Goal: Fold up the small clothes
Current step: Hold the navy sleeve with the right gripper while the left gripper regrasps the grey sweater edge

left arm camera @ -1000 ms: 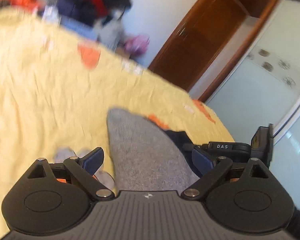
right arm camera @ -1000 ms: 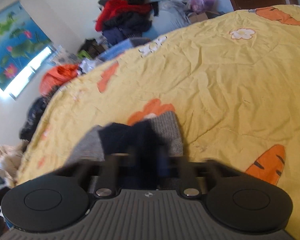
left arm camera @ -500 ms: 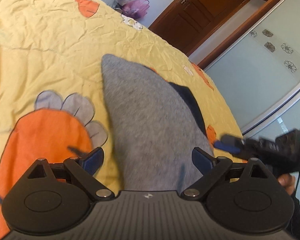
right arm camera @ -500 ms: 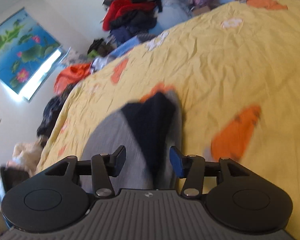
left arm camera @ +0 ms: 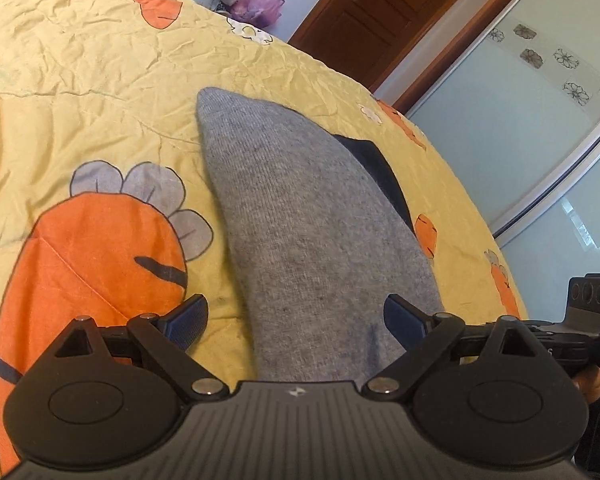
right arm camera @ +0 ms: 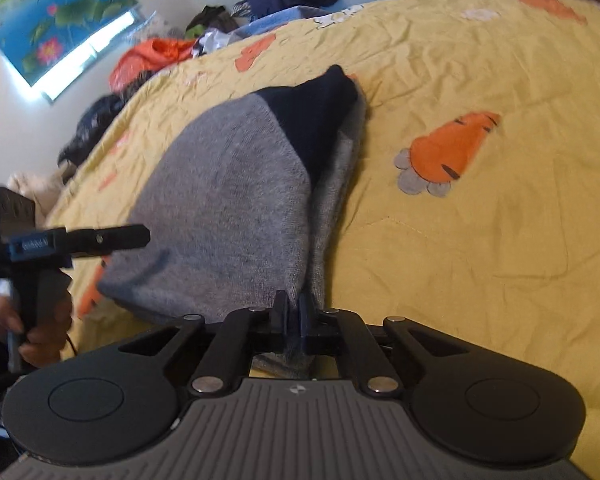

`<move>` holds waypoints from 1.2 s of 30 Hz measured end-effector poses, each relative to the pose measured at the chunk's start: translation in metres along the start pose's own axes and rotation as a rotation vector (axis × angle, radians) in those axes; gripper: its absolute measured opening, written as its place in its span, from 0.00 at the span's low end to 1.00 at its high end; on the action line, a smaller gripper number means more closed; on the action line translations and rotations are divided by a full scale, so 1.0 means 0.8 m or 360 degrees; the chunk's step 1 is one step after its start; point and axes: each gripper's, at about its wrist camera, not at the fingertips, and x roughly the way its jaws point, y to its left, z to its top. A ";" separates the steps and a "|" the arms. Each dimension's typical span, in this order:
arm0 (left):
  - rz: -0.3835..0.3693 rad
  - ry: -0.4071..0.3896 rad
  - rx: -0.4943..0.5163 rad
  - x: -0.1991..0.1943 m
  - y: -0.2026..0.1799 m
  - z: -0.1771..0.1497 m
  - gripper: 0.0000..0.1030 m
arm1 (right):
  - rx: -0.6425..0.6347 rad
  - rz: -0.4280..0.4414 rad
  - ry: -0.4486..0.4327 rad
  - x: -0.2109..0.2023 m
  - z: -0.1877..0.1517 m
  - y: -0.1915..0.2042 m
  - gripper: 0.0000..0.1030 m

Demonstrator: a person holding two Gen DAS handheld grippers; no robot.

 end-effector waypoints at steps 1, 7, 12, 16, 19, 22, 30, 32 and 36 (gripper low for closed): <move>0.0013 -0.0007 -0.0014 -0.001 0.003 0.007 0.93 | -0.0011 -0.0002 0.0006 0.000 0.002 0.002 0.17; -0.0065 -0.0075 -0.0272 0.017 0.034 0.062 0.93 | 0.0191 0.0157 -0.0345 -0.018 0.050 -0.012 0.98; -0.0105 -0.0035 -0.0410 0.054 0.051 0.084 0.92 | 0.0413 0.0068 -0.0278 0.054 0.106 -0.044 0.80; -0.0082 -0.0024 -0.0405 0.072 0.055 0.096 0.49 | 0.0268 0.0059 -0.0207 0.096 0.112 -0.023 0.63; -0.0053 -0.0031 -0.0302 0.074 0.050 0.100 0.37 | 0.0308 0.0127 -0.0189 0.110 0.104 -0.017 0.33; -0.0016 -0.0058 -0.0171 0.056 0.038 0.105 0.33 | 0.0329 0.0141 -0.0233 0.104 0.099 -0.008 0.31; 0.0190 -0.0174 -0.0039 -0.019 0.074 0.157 0.33 | 0.0430 0.0456 -0.0272 0.135 0.131 0.043 0.30; 0.0306 -0.0151 0.0008 -0.012 0.088 0.158 0.37 | 0.0399 0.0441 -0.0259 0.158 0.141 0.057 0.31; 0.0347 -0.0160 -0.0100 -0.015 0.111 0.126 0.49 | 0.0410 0.0278 -0.0177 0.186 0.139 0.066 0.45</move>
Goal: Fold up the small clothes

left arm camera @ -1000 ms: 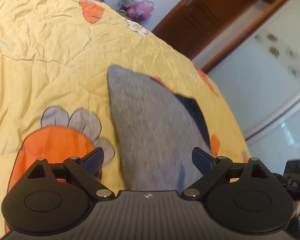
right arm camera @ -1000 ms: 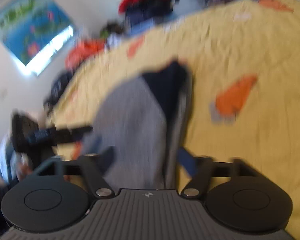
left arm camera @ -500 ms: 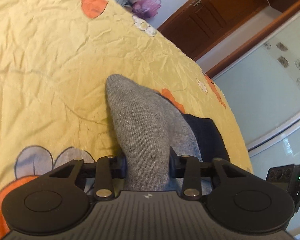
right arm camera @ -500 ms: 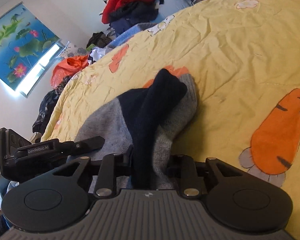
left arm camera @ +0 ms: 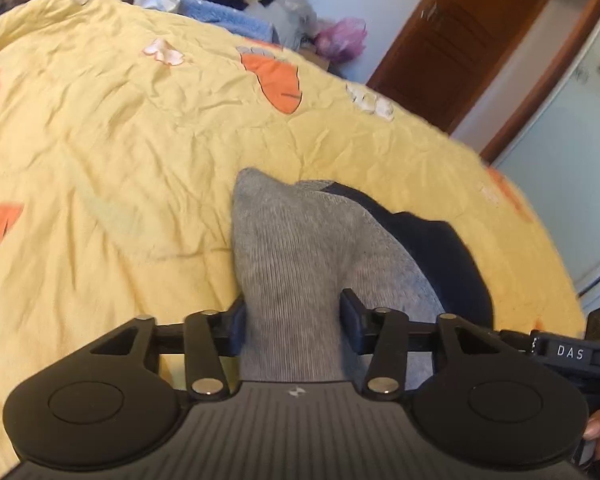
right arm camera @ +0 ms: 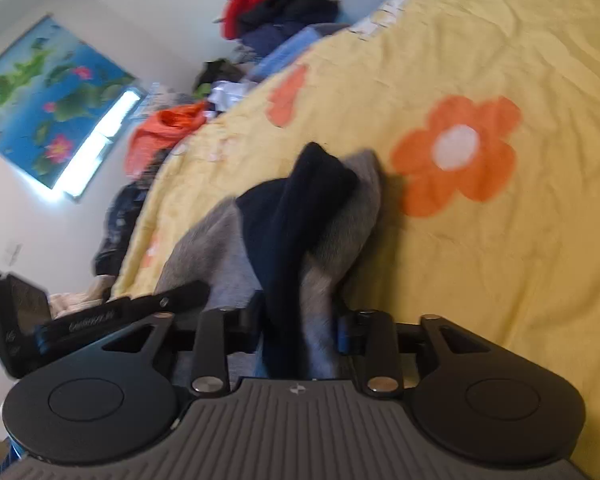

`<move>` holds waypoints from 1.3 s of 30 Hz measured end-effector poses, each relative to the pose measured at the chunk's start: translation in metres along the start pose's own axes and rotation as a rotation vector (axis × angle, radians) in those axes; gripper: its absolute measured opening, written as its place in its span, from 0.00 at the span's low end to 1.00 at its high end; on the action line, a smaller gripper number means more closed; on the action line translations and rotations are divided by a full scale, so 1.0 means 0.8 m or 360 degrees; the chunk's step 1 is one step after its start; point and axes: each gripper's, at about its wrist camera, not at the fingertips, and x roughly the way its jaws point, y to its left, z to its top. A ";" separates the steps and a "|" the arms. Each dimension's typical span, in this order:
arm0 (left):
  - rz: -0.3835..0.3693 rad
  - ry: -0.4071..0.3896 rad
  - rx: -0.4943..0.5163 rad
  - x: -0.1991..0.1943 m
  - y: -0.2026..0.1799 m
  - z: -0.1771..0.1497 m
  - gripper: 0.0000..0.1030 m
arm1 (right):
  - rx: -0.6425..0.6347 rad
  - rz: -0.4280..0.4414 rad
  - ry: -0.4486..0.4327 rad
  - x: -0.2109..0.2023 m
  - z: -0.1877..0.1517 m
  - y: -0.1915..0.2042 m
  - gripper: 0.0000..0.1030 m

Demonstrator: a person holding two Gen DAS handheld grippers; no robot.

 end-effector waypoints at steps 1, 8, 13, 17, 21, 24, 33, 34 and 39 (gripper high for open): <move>-0.0051 -0.0015 -0.0032 -0.014 0.004 -0.010 0.58 | -0.0003 0.0029 -0.0003 -0.010 -0.005 0.001 0.51; -0.0285 0.0142 -0.0127 -0.057 0.016 -0.095 0.78 | -0.0163 0.0107 0.0107 -0.089 -0.067 0.005 0.74; -0.0238 0.0176 -0.0110 -0.051 0.010 -0.104 0.26 | -0.0188 0.0039 0.0210 -0.083 -0.105 0.008 0.28; -0.0245 0.0217 -0.0096 -0.070 0.008 -0.099 0.15 | -0.0164 0.0044 0.0277 -0.084 -0.108 0.010 0.23; -0.0219 0.0258 0.0044 -0.096 -0.004 -0.122 0.15 | -0.0308 0.0114 0.0344 -0.123 -0.120 0.025 0.22; -0.0134 0.0236 0.0189 -0.097 -0.012 -0.146 0.18 | -0.0373 0.0030 0.0388 -0.130 -0.138 0.018 0.27; 0.0131 -0.0470 0.0881 -0.156 -0.100 -0.109 0.96 | -0.0462 -0.0187 -0.0153 -0.159 -0.065 0.046 0.46; 0.0112 -0.0471 0.0949 -0.138 -0.112 -0.102 0.96 | -0.0472 -0.0159 -0.0191 -0.147 -0.050 0.056 0.46; 0.0206 -0.0107 0.1014 0.000 -0.128 -0.081 0.96 | -0.0353 -0.0155 -0.0052 -0.043 0.006 0.063 0.55</move>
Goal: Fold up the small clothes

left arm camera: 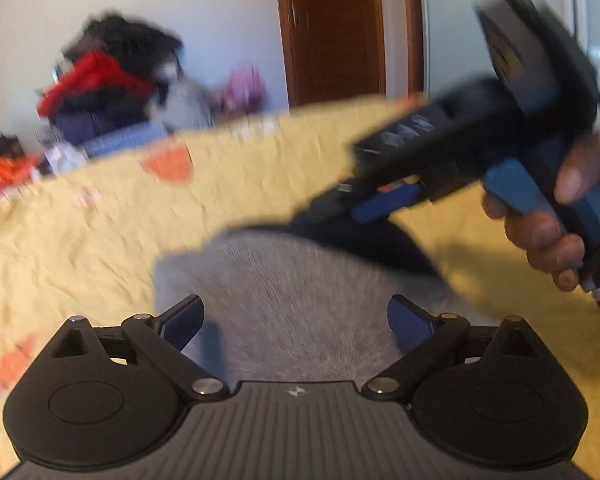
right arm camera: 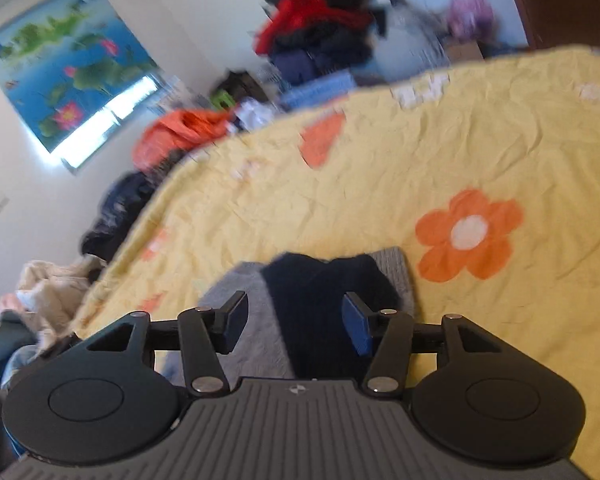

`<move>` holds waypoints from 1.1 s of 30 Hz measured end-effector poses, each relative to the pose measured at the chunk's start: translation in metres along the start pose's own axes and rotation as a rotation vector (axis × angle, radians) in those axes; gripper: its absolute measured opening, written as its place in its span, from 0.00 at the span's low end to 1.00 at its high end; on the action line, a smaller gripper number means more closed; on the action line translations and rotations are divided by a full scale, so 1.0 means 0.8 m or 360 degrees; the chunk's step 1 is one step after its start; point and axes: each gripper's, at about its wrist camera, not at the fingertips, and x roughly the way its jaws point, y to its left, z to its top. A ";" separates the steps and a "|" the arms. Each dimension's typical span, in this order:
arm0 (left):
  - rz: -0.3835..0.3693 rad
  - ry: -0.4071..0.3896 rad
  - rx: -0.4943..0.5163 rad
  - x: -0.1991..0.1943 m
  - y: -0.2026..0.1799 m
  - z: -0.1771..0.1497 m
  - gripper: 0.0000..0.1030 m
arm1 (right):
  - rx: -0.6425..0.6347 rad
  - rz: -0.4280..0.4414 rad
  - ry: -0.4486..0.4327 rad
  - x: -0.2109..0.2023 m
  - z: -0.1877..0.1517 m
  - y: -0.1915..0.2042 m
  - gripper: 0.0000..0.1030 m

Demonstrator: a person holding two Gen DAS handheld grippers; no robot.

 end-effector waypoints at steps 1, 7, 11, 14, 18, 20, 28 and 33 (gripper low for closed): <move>0.0004 0.0038 0.0006 0.017 -0.002 -0.003 0.97 | 0.0012 -0.0063 0.0097 0.026 0.004 -0.003 0.54; 0.0041 -0.0087 0.0007 0.040 -0.011 -0.021 1.00 | -0.0060 -0.0155 0.0167 0.083 0.007 0.003 0.56; 0.0038 -0.0097 -0.0011 0.038 -0.008 -0.020 1.00 | -0.0138 -0.0188 0.0198 0.092 0.016 0.014 0.57; 0.0049 -0.0099 -0.0016 0.034 -0.012 -0.021 1.00 | -0.0128 -0.0221 0.0119 0.076 0.012 0.017 0.59; 0.0062 -0.0102 -0.0018 0.032 -0.016 -0.023 1.00 | -0.0184 -0.0157 -0.0089 0.026 -0.009 0.042 0.60; 0.0067 -0.0102 -0.0017 0.033 -0.017 -0.022 1.00 | -0.0231 -0.0116 -0.0091 0.015 -0.017 0.055 0.60; 0.0062 -0.0123 -0.0036 0.032 -0.018 -0.026 1.00 | -0.0194 -0.0224 0.0149 0.063 -0.015 0.044 0.66; 0.0085 -0.0143 -0.0029 0.023 -0.021 -0.025 1.00 | -0.0201 -0.0261 0.0185 0.084 -0.002 0.043 0.72</move>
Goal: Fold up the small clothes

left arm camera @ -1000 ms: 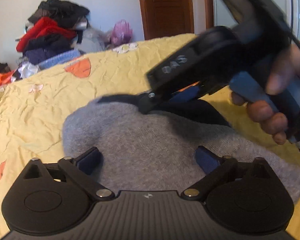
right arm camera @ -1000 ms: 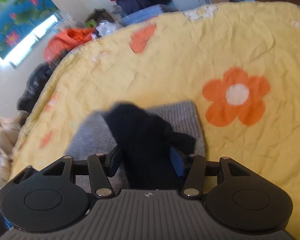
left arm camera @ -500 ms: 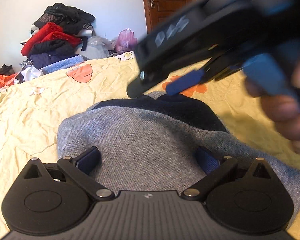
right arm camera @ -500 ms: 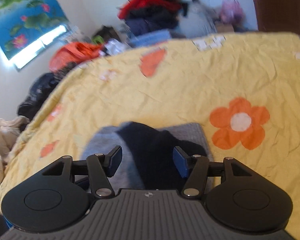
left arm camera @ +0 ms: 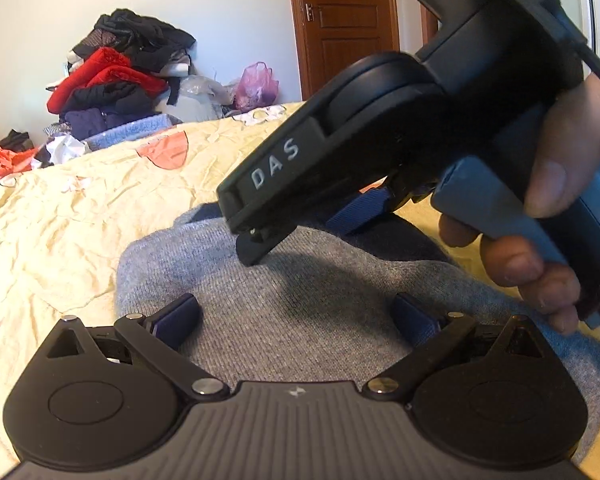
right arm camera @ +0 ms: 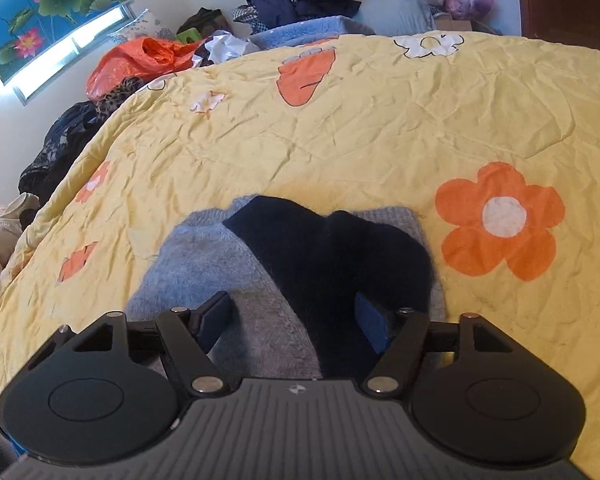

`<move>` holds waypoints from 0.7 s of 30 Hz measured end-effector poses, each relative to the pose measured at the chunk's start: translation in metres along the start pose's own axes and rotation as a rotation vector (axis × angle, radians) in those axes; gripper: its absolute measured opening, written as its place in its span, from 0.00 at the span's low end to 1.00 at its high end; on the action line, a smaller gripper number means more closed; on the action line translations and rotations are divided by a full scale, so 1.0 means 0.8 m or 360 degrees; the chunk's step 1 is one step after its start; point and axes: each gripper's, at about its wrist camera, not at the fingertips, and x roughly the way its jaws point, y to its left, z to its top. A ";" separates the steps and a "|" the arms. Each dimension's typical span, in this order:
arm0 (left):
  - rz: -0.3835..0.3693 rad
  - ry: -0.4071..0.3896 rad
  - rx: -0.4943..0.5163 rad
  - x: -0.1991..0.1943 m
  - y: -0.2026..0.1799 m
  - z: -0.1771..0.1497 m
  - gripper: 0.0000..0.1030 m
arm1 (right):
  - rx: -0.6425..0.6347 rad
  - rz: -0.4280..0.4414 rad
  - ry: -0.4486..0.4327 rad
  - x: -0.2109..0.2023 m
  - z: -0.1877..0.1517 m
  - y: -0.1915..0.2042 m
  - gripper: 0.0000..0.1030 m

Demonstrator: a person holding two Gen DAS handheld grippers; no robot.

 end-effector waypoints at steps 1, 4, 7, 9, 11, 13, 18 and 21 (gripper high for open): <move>0.0010 -0.0018 -0.0013 -0.011 0.001 -0.001 1.00 | -0.0037 -0.0019 -0.0011 -0.004 -0.002 0.005 0.69; -0.0007 -0.0129 -0.0175 -0.071 0.022 -0.017 1.00 | 0.0040 0.0055 -0.0159 -0.051 -0.020 -0.002 0.67; -0.0064 -0.0107 -0.0453 -0.113 0.059 -0.047 1.00 | 0.0167 0.0198 -0.0222 -0.106 -0.059 -0.027 0.71; -0.0128 0.0012 -0.0656 -0.122 0.082 -0.068 1.00 | 0.0229 0.0227 -0.0156 -0.123 -0.088 -0.043 0.71; -0.0215 0.0062 -0.0784 -0.129 0.095 -0.082 1.00 | 0.0265 0.0196 -0.0087 -0.134 -0.117 -0.055 0.70; -0.0319 0.0118 -0.0878 -0.131 0.101 -0.088 1.00 | 0.0282 0.0218 0.0002 -0.137 -0.140 -0.059 0.70; -0.0600 0.0327 -0.1150 -0.105 0.103 -0.106 0.68 | 0.0333 0.0418 0.0138 -0.140 -0.169 -0.054 0.68; -0.0580 0.0377 -0.1166 -0.097 0.105 -0.106 0.32 | 0.0327 0.0393 0.0198 -0.130 -0.172 -0.049 0.23</move>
